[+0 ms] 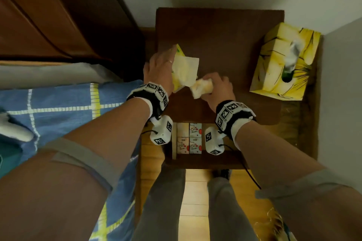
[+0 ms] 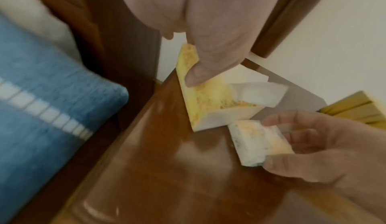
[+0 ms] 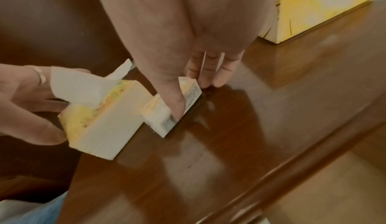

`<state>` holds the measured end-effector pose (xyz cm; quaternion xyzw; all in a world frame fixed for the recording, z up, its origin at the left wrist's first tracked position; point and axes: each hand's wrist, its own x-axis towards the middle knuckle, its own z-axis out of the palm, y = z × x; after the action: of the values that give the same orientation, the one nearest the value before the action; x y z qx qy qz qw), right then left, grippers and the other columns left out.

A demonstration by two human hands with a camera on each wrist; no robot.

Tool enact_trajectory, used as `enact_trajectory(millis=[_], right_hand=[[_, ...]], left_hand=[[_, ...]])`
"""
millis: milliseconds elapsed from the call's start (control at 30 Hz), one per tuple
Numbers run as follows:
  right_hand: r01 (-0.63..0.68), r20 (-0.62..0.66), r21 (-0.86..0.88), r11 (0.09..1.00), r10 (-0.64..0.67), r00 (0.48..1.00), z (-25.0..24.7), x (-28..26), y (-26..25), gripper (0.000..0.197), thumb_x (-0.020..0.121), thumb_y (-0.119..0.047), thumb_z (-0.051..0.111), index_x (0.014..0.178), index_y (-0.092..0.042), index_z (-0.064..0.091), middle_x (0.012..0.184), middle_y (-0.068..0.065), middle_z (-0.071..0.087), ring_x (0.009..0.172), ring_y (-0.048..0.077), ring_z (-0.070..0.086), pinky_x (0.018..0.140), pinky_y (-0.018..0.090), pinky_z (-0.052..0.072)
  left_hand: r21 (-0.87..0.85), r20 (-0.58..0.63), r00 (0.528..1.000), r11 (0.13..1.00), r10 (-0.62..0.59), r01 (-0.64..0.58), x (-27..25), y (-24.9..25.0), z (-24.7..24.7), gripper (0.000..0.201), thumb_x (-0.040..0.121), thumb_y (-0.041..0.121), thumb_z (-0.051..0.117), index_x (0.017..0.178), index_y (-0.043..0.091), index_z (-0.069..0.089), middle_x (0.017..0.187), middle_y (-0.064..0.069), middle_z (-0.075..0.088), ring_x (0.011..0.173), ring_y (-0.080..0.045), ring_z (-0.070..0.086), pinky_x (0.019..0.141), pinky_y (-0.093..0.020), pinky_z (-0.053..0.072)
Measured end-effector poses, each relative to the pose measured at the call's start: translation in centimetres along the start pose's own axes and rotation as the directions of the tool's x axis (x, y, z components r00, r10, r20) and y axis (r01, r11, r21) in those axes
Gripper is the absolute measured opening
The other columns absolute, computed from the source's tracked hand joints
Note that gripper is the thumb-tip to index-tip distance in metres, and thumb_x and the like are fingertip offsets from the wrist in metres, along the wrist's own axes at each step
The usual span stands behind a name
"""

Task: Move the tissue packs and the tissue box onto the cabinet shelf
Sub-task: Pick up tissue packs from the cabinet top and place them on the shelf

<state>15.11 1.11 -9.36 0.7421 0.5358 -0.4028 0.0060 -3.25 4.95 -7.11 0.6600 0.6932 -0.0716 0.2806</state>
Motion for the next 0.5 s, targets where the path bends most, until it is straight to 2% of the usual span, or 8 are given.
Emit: enact_trajectory(millis=[67, 133, 167, 267, 367, 433, 500], right_hand=[[-0.01, -0.023, -0.015, 1.0, 0.01, 1.0, -0.1, 0.4, -0.4, 0.049, 0.076, -0.023, 0.072, 0.119, -0.031, 0.05, 0.123, 0.011, 0.048, 0.116, 0.035, 0.046, 0.091, 0.047, 0.048], [-0.043, -0.043, 0.0, 0.999, 0.043, 0.998, -0.1, 0.8, -0.5, 0.05, 0.074, -0.024, 0.074, 0.117, -0.031, 0.049, 0.122, 0.01, 0.047, 0.115, 0.034, 0.047, 0.09, 0.047, 0.048], [-0.063, -0.047, 0.017, 0.998, 0.063, 0.997, -0.1, 0.9, -0.5, 0.052, 0.073, -0.024, 0.074, 0.117, -0.032, 0.048, 0.121, 0.009, 0.047, 0.114, 0.034, 0.048, 0.091, 0.047, 0.049], [-0.092, -0.034, 0.07, 0.993, 0.094, 0.995, 0.1, 1.0, -0.5, 0.054, 0.074, -0.027, 0.073, 0.118, -0.033, 0.042, 0.119, 0.008, 0.045, 0.109, 0.034, 0.053, 0.09, 0.046, 0.051], [-0.072, -0.092, 0.004, 0.997, 0.072, 0.993, 0.2, 0.9, -0.4, 0.053, 0.074, -0.029, 0.074, 0.118, -0.027, 0.045, 0.125, 0.009, 0.044, 0.115, 0.033, 0.048, 0.088, 0.042, 0.049], [0.002, -0.125, -0.112, 0.994, -0.017, 0.992, 0.3, 0.9, -0.4, 0.045, 0.075, -0.025, 0.073, 0.114, -0.022, 0.051, 0.133, 0.007, 0.042, 0.122, 0.032, 0.042, 0.09, 0.042, 0.047], [0.086, -0.072, -0.191, 0.978, -0.101, 0.992, 0.4, 0.8, -0.4, 0.04, 0.076, -0.022, 0.073, 0.11, -0.021, 0.053, 0.13, 0.005, 0.046, 0.119, 0.031, 0.046, 0.09, 0.042, 0.048]], left_hand=[[0.122, 0.022, 0.999, 0.992, 0.024, -0.026, 1.3, -0.4, -0.6, 0.107, 0.079, 0.005, 0.068, 0.156, 0.037, 0.001, 0.153, -0.012, 0.029, 0.139, -0.038, 0.03, 0.111, -0.054, 0.03], [0.226, 0.068, 0.997, 0.973, 0.025, -0.04, 2.4, -1.2, -1.2, 0.107, 0.077, 0.016, 0.073, 0.155, 0.041, 0.006, 0.141, -0.016, 0.034, 0.13, -0.04, 0.037, 0.103, -0.053, 0.034], [0.267, 0.104, 0.994, 0.963, 0.023, -0.05, 2.7, -1.6, -1.5, 0.107, 0.071, 0.024, 0.079, 0.154, 0.041, 0.013, 0.137, -0.016, 0.034, 0.127, -0.04, 0.037, 0.101, -0.052, 0.034], [0.342, 0.149, 0.989, 0.937, 0.02, -0.07, 2.7, -2.3, -1.6, 0.114, 0.046, 0.052, 0.088, 0.143, 0.025, 0.035, 0.135, -0.015, 0.033, 0.126, -0.039, 0.035, 0.103, -0.052, 0.034], [0.293, 0.203, 0.979, 0.955, -0.024, -0.038, 1.1, -1.9, -0.1, 0.117, 0.048, 0.064, 0.083, 0.139, 0.011, 0.032, 0.138, -0.013, 0.037, 0.127, -0.034, 0.04, 0.101, -0.048, 0.037], [0.204, 0.218, 0.974, 0.979, -0.067, 0.021, -0.4, -2.0, 1.3, 0.114, 0.052, 0.067, 0.079, 0.139, 0.011, 0.031, 0.135, -0.014, 0.044, 0.124, -0.034, 0.045, 0.097, -0.045, 0.04], [0.134, 0.254, 0.96, 0.987, -0.118, 0.086, -2.1, -2.2, 2.7, 0.116, 0.052, 0.072, 0.076, 0.14, 0.012, 0.031, 0.137, -0.015, 0.044, 0.126, -0.035, 0.046, 0.098, -0.045, 0.042]])
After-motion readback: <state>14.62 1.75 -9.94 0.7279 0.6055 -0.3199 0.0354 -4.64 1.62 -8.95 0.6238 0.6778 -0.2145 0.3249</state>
